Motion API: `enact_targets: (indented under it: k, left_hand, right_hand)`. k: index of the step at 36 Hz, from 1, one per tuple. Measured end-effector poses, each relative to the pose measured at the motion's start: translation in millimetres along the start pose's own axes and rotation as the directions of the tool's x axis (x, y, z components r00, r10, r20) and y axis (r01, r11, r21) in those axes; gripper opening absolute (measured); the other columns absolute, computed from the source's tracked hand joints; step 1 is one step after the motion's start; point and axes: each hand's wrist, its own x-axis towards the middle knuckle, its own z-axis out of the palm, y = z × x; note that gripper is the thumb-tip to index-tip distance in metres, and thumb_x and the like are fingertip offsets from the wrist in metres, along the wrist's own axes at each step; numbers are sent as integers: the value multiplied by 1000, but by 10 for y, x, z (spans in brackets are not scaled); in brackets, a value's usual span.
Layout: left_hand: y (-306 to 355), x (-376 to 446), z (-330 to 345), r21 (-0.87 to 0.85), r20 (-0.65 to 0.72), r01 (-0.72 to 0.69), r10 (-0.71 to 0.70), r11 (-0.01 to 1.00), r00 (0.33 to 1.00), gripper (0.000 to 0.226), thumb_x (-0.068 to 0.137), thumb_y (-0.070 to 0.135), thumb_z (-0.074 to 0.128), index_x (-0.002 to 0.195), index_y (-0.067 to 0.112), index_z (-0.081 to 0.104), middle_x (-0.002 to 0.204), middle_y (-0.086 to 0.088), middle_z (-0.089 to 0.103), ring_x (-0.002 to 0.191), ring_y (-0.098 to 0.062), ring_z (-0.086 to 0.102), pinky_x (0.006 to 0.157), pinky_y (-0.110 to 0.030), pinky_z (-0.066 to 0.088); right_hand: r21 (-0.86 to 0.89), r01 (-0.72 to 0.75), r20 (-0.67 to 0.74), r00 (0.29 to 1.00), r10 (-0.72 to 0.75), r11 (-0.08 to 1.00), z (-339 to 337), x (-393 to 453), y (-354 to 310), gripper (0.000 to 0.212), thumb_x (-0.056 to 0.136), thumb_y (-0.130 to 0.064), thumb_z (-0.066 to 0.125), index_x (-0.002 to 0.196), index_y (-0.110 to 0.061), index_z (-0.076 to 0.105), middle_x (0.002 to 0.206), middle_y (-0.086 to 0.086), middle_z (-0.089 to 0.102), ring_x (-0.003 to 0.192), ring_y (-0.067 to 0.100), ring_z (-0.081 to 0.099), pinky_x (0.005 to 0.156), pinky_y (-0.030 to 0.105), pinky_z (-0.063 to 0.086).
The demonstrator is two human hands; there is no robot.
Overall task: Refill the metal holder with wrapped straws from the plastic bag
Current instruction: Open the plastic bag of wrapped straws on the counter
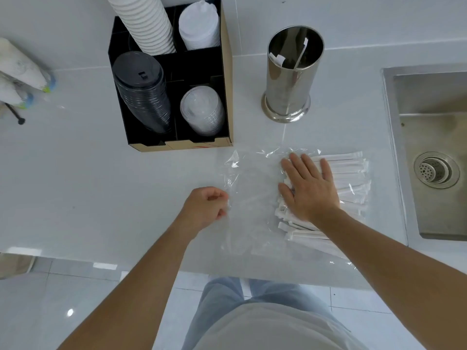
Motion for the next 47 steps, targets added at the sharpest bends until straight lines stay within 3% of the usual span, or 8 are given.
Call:
enact_targets:
  k: [3, 11, 18, 22, 29, 38, 41, 47]
  left_hand:
    - [10, -61, 63, 54, 12, -5, 4, 999, 1000, 9, 74, 25, 73, 81, 22, 70, 66, 3, 66, 54, -11, 64, 57, -25, 53]
    - [-142, -43, -166, 224, -91, -47, 68, 974, 993, 20, 80, 4, 65, 75, 24, 68, 66, 2, 64, 48, -7, 57, 41, -15, 40]
    - [-259, 5, -191, 274, -107, -114, 148, 955, 983, 25, 82, 5, 65, 69, 27, 64, 68, -1, 67, 49, -3, 57, 47, -11, 43]
    - [-331, 11, -257, 196, -74, -104, 120, 975, 990, 22, 83, 6, 64, 72, 25, 63, 62, 4, 65, 49, -5, 59, 51, -21, 45]
    - [-332, -16, -302, -115, -29, -46, 42, 992, 999, 3, 90, 8, 61, 92, 11, 61, 80, -16, 67, 54, -15, 63, 50, -22, 51]
    - [-449, -97, -297, -219, 92, -34, 55, 975, 994, 61, 80, 11, 73, 127, 34, 40, 83, -20, 70, 55, -12, 63, 59, -25, 55]
    - [-504, -86, -287, -189, 126, -29, 53, 981, 991, 58, 81, 15, 74, 127, 30, 42, 76, -14, 71, 61, -17, 64, 77, -41, 57]
    - [-504, -97, -238, -303, 216, 98, -32, 948, 976, 33, 83, 7, 73, 111, 10, 58, 79, -12, 70, 62, -20, 66, 67, -39, 58]
  right_hand:
    - [-4, -3, 8, 1000, 3, 1000, 13, 8, 2, 67, 94, -53, 12, 155, -26, 22, 164, -3, 21, 151, 21, 13, 120, 50, 1]
    - [2, -3, -6, 1000, 4, 1000, 25, 9, 16, 65, 95, -52, 18, 153, -25, 27, 162, -1, 27, 150, 23, 18, 120, 51, 4]
    - [25, -7, -5, 1000, 7, 1000, 25, 2, 19, 64, 94, -51, 21, 153, -25, 29, 161, -1, 28, 149, 23, 20, 119, 51, 5]
    - [25, -18, 3, 1000, 18, 1000, 3, 0, -3, 65, 94, -53, 20, 153, -26, 27, 162, -2, 26, 149, 22, 19, 120, 51, 5]
    - [46, -24, 32, 999, 23, 999, -90, -9, -25, 71, 92, -57, 7, 155, -27, 21, 164, -3, 19, 151, 20, 14, 120, 48, 4]
    - [90, -180, 15, 984, 179, 980, -187, -157, 50, 57, 101, -42, 33, 153, -20, 28, 163, 4, 24, 149, 26, 18, 118, 50, 14]
    - [110, -233, 25, 972, 232, 966, -199, -248, 99, 57, 101, -41, 37, 153, -19, 29, 162, 5, 24, 149, 27, 17, 117, 51, 15]
    - [173, -300, 62, 954, 294, 938, -242, -477, 227, 57, 102, -39, 40, 154, -19, 27, 164, 6, 20, 151, 26, 15, 120, 49, 17]
